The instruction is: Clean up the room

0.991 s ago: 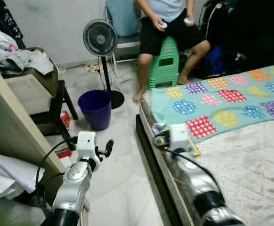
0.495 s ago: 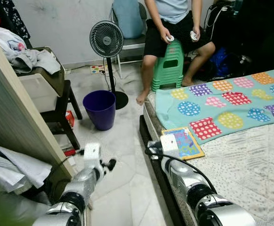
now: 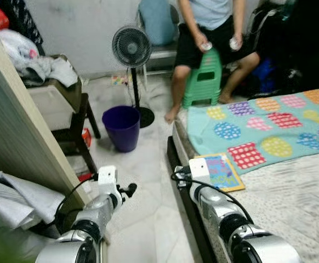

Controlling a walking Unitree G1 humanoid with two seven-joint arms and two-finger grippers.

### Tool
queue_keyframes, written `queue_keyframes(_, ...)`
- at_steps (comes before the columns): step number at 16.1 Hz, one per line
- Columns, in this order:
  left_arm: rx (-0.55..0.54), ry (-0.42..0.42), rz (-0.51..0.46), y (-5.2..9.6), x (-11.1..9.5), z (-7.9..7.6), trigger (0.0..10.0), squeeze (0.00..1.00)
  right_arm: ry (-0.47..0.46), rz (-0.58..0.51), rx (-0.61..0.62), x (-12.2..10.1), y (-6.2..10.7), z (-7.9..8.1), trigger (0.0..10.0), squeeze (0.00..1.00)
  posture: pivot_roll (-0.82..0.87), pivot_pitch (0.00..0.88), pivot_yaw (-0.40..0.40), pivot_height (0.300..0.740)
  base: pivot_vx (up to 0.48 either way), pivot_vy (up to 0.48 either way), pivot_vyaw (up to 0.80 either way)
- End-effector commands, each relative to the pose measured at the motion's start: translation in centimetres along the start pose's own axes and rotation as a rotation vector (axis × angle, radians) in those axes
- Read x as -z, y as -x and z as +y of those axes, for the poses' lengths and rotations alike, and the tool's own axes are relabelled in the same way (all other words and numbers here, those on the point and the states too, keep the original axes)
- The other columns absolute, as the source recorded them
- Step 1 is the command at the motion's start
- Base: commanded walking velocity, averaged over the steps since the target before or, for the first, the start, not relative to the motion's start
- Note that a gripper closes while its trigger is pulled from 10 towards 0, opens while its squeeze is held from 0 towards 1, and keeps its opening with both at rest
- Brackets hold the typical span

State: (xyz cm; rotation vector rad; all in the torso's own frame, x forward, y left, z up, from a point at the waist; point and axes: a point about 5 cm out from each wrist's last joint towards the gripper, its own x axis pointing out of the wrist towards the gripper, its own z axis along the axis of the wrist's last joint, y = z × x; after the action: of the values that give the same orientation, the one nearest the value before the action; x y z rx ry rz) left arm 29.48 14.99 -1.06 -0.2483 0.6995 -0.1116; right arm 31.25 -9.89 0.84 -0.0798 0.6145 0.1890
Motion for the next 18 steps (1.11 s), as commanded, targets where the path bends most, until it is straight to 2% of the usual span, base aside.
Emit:
queue_keyframes(1,0.002,-0.007,0.000,-0.10,-0.21,-0.25,10.0,0.00,0.006,-0.017,-0.001,-0.71,-0.09,-0.07,10.0,0.00,-0.08,0.000,0.008,0.740,0.307,0.000,0.00)
queue_keyframes(10,0.008,-0.014,0.005,-0.18,-0.17,-0.54,10.0,0.00,0.026,-0.008,-0.004,-0.59,-0.10,-0.06,10.0,0.00,-0.08,0.000,0.004,0.740,0.273,0.000,0.00)
queue_keyframes(12,-0.001,-0.030,0.014,-0.18,-0.09,-0.48,10.0,0.00,0.035,-0.007,-0.009,-0.59,-0.10,0.04,10.0,0.00,-0.08,0.000,0.005,0.740,0.000,0.000,0.00)
queue_keyframes(18,-0.009,-0.041,0.018,-0.15,-0.06,-0.34,10.0,0.00,0.036,-0.012,-0.012,-0.71,-0.12,0.27,10.0,0.00,-0.08,0.000,0.010,0.740,0.000,0.000,0.72)
